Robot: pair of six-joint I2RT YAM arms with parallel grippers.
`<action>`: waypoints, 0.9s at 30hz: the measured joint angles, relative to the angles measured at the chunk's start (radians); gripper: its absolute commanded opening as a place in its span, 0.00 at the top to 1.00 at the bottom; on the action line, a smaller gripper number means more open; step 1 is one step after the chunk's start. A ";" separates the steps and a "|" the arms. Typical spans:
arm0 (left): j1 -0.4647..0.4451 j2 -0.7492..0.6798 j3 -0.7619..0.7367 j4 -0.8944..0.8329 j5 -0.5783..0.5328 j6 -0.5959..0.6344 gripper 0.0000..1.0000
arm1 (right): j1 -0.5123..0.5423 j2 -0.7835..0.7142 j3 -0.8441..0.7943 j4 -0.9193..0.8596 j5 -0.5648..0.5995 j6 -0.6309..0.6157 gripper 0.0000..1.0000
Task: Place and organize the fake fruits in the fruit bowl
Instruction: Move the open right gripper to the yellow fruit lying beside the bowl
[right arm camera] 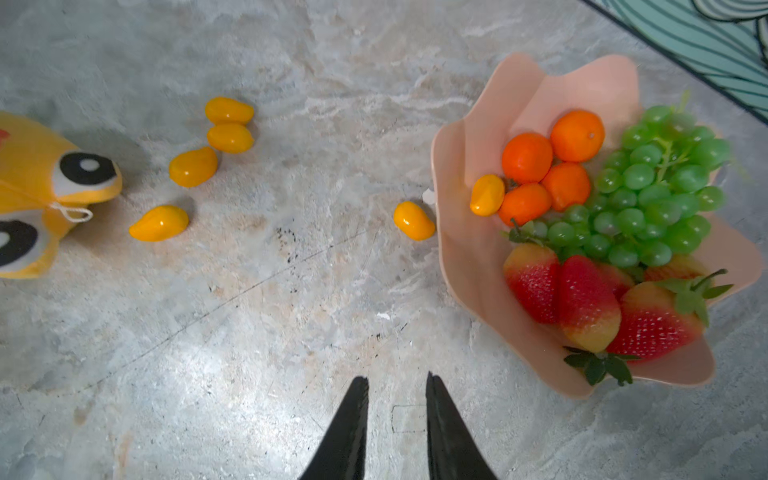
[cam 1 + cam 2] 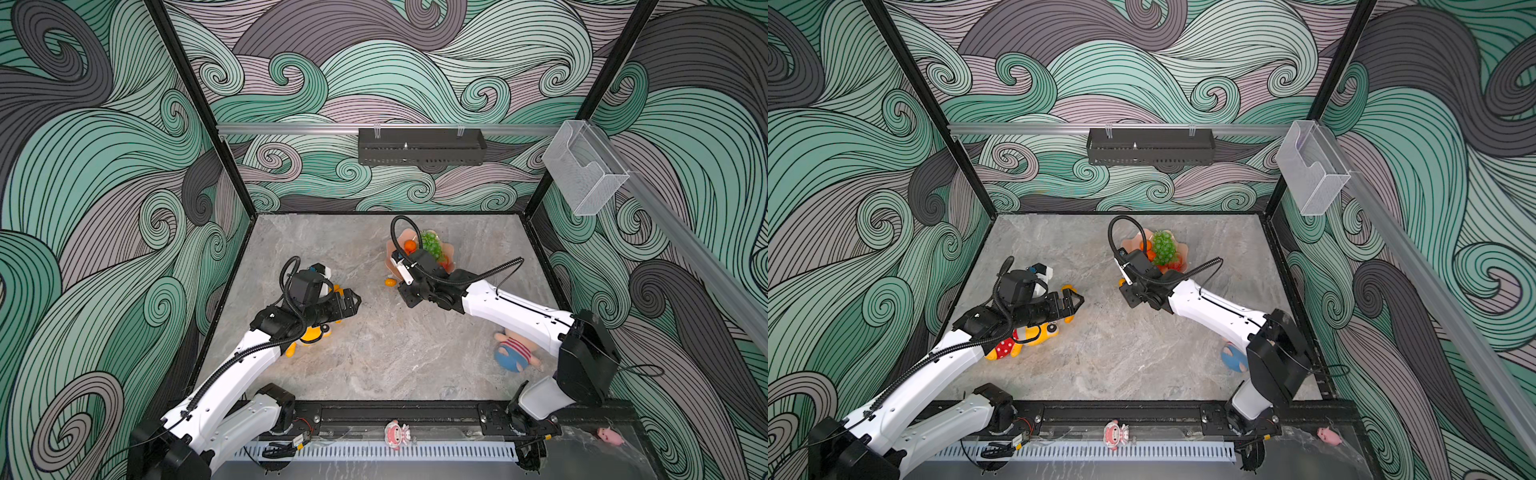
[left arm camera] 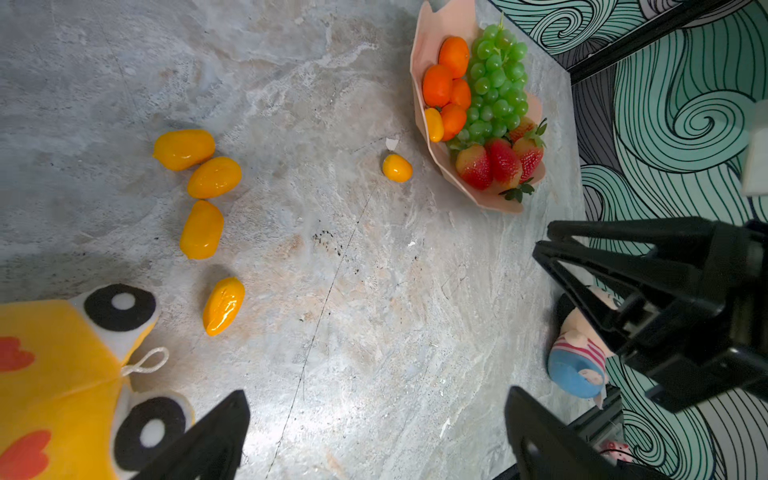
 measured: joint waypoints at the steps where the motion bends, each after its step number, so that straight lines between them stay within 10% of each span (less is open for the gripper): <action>1: 0.000 0.005 0.000 0.000 -0.004 -0.003 0.02 | 0.000 0.020 0.013 -0.012 -0.019 -0.001 0.76; 12: 0.096 0.028 -0.029 0.062 0.018 -0.042 0.01 | 0.019 0.276 0.233 -0.120 -0.129 -0.036 0.77; 27: 0.217 0.159 -0.039 0.162 0.161 -0.049 0.01 | 0.021 0.594 0.609 -0.311 0.016 -0.098 0.67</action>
